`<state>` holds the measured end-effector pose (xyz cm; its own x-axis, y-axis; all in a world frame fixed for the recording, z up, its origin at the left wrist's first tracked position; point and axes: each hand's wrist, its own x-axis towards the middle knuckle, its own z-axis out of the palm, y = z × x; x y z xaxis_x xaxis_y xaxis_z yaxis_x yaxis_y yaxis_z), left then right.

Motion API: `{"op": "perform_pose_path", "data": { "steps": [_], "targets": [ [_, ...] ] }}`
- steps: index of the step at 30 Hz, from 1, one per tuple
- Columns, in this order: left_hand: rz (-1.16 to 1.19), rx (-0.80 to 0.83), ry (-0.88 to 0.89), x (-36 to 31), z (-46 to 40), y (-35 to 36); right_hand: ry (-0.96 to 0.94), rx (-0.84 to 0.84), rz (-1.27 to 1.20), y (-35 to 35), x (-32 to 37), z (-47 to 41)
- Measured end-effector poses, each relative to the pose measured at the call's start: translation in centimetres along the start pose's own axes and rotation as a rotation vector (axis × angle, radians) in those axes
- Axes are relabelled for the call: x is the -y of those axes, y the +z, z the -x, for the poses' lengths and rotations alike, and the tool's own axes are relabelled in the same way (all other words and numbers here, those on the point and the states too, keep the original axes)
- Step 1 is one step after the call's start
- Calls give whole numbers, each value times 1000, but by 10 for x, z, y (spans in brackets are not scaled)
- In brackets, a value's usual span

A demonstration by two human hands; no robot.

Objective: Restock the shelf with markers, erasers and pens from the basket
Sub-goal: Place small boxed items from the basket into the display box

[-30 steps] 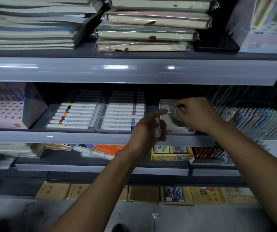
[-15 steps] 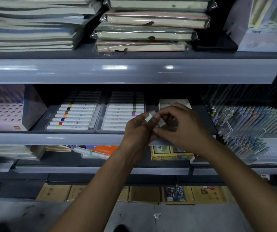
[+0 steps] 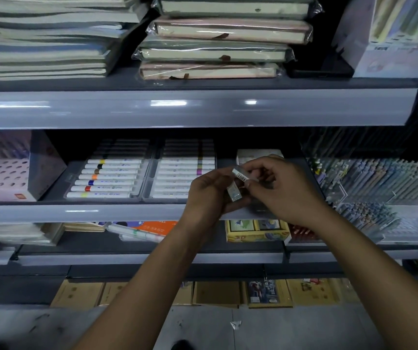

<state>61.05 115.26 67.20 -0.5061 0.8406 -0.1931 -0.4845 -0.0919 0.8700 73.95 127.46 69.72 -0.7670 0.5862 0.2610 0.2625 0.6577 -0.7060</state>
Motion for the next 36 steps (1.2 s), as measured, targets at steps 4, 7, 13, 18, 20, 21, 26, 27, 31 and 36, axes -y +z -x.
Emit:
{"op": "perform_pose_path", "data": {
  "steps": [4,7,13,18,20,21,26,27,31,36],
  "targets": [
    [-168,-68,86,6,-5,1,9,-12,20,-5,-10,-6],
    [-434,-94,188,13,-9,-1,58,-62,-6,-13,-17,-14],
    [-1125,-29,464,20,-2,3,87,-25,127,-23,-25,-28],
    [-1285,-59,478,22,0,6,76,196,570,-25,-27,-43],
    [-1293,-61,476,22,0,7,113,263,615,-23,-27,-49],
    [-1288,-62,471,22,0,7,116,284,612,-21,-27,-52],
    [-1259,-66,487,23,-2,6,71,258,379,-4,-31,-59],
    [-1253,-65,489,23,-2,6,76,252,346,-1,-33,-58],
    [-1261,-70,498,25,-2,4,71,205,276,1,-37,-55],
    [-1272,-72,499,26,-3,3,63,227,502,-13,-40,-56]
  ]
}}
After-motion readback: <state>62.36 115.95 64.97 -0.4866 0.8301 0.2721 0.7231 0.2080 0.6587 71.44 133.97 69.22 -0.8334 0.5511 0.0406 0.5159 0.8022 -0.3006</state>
